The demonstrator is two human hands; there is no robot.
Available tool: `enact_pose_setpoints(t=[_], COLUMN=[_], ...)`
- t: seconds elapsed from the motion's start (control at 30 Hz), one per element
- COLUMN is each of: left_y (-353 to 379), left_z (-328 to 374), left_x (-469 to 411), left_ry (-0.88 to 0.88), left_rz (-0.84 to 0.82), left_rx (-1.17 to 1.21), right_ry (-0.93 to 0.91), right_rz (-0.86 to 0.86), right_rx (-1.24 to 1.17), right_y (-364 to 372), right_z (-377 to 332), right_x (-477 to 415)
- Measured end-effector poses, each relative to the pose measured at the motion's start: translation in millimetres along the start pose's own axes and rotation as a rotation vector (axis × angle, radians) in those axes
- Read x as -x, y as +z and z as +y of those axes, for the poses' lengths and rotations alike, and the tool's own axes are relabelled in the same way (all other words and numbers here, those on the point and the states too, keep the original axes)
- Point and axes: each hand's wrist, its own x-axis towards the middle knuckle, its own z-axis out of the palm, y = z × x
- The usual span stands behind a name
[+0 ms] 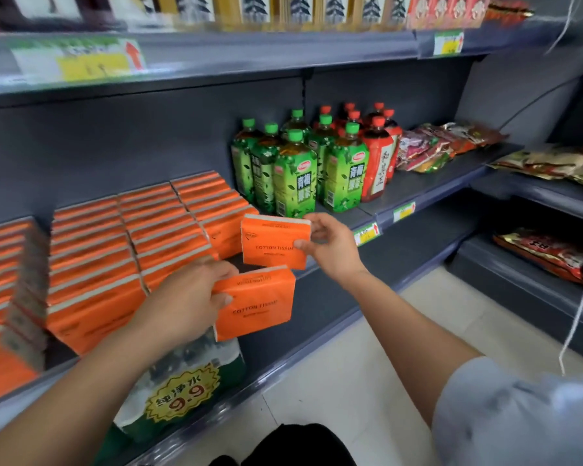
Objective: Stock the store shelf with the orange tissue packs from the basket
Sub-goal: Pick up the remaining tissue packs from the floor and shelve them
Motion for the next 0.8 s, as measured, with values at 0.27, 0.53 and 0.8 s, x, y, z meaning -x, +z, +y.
enact_pose_setpoints(t=[0.27, 0.53, 0.8], left_y=[-1, 2, 7], left_z=[-17, -25, -28], left_x=[-3, -13, -21], left_ry=[-0.032, -0.027, -0.027], left_rz=[-0.045, -0.062, -0.073], left_rx=[-0.003, 0.007, 0.015], right_ry=[0.038, 0.072, 0.086], right_rz=[-0.173, -0.199, -0.129], right_rx=[0.096, 0.074, 0.072], right_y=[38, 67, 83], right_z=[-2, 13, 21], right_x=[-48, -70, -76])
